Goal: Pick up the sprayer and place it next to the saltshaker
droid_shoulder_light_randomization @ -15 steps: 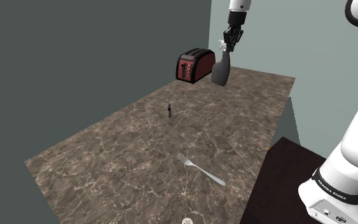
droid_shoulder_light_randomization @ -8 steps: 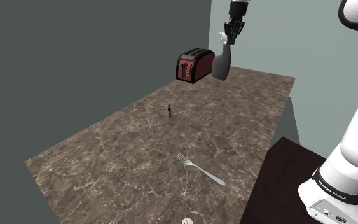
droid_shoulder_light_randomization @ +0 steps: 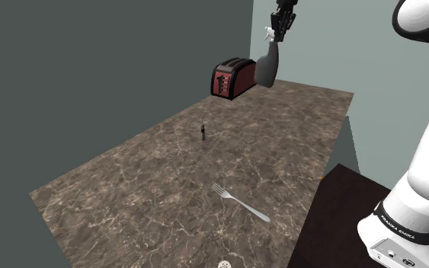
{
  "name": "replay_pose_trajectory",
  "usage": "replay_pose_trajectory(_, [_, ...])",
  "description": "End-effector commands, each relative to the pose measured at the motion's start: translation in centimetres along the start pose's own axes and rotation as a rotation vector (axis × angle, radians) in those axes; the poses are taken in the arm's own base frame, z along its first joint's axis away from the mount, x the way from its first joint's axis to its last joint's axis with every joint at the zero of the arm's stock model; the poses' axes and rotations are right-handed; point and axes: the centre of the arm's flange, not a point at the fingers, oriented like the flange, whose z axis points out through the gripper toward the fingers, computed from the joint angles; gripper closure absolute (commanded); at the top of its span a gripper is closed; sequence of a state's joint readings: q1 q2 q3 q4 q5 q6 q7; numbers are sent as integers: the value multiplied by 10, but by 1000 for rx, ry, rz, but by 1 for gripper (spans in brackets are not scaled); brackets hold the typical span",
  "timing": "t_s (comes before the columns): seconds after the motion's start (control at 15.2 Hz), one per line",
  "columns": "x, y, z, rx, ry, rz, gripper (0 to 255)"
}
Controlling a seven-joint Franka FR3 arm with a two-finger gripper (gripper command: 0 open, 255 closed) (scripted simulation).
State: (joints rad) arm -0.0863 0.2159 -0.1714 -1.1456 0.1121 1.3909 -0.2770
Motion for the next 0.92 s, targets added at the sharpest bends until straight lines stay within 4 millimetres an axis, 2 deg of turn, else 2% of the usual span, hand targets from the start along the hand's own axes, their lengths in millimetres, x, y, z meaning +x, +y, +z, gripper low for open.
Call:
replay_pose_trajectory(0.0, [1, 0, -10, 0, 0, 0, 255])
replay_pose_trajectory(0.53, [3, -3, -50, 0, 0, 0, 255])
replay_pose_trajectory(0.86, [-26, -60, -36, 0, 0, 0, 255])
